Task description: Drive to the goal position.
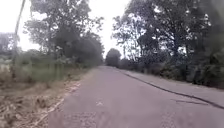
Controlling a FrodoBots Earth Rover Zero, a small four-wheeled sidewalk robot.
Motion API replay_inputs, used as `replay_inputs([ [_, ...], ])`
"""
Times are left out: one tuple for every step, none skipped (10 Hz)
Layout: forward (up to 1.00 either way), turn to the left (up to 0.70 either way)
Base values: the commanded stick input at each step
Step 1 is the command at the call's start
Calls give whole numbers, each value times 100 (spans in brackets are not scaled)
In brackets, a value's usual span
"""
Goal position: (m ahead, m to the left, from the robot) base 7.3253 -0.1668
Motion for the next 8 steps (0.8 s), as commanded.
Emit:
replay_inputs([
  [100, 0],
  [100, 0],
  [100, 0],
  [100, 0],
  [100, 0],
  [100, 0],
  [100, 0],
  [100, 0],
])
